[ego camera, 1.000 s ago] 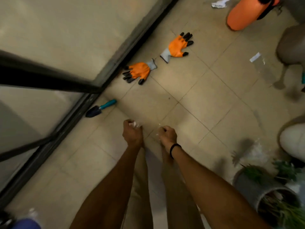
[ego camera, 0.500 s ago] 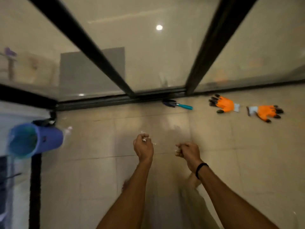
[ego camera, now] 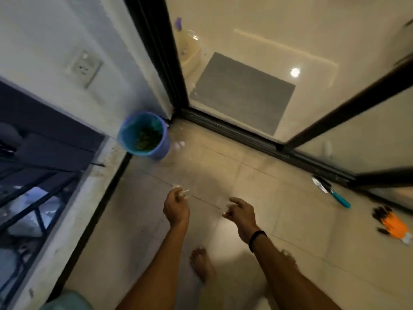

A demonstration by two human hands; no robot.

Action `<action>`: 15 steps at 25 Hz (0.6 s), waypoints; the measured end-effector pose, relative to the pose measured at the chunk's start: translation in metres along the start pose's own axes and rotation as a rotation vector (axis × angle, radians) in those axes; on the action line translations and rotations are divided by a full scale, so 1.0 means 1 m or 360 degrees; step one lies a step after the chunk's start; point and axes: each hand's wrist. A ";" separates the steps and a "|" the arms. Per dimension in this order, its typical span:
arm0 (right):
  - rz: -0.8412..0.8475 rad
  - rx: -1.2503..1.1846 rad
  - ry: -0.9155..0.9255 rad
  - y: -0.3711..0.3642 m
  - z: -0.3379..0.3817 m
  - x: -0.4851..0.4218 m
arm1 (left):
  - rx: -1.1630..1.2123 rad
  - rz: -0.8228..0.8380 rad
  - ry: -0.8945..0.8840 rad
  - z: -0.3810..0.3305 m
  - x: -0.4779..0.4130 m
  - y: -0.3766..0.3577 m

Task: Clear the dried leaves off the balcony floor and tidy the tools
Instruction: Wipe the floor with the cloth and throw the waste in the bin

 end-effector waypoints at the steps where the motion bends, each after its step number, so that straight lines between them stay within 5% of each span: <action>1: 0.0037 0.0086 0.0032 -0.029 0.006 0.002 | -0.0007 -0.0082 0.0026 -0.008 -0.016 0.020; 7: -0.0040 0.0393 0.0273 -0.192 0.053 -0.053 | 0.0037 -0.0393 0.0082 -0.026 -0.131 0.076; 15: -0.0030 0.0579 0.0248 -0.367 0.088 -0.193 | 0.0169 -0.0480 0.0175 -0.041 -0.283 0.054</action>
Point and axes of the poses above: each hand's wrist, its own x-axis away from the middle knuckle, its own y-axis out of the back of the hand, z = x × y, and after that the axes turned 2 degrees about x, right-handed
